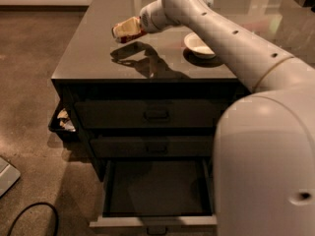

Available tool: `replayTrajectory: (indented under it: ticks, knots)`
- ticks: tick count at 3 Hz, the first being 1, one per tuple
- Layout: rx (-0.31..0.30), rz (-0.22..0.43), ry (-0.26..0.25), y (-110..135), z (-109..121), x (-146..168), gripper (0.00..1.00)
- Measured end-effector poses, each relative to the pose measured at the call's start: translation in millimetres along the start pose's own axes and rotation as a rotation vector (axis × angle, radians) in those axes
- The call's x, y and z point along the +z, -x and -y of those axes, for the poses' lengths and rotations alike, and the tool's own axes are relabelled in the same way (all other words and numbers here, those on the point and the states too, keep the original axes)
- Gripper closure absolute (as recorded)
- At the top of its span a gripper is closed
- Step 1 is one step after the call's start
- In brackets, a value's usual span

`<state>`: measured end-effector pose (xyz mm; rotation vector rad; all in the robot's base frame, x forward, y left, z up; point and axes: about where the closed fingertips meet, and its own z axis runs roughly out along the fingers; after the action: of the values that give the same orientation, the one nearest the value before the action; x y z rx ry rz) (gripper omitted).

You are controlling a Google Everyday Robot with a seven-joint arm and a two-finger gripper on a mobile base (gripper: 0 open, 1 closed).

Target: Place coke can into bottom drawer

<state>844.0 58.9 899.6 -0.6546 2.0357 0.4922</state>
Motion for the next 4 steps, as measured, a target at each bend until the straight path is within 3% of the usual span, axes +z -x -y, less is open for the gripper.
replayTrajectory:
  ticks: [1,2,3,4]
  knots:
    - [-0.014,0.043,0.007,-3.0,-11.1,-47.8,1.0]
    - [-0.023,0.053,0.044,-23.7,-29.2,-100.7,1.0]
    - [-0.022,0.018,0.078,-53.5,-45.9,-149.5,1.0]
    - [-0.005,-0.059,0.101,-91.3,-61.3,-188.1,1.0]
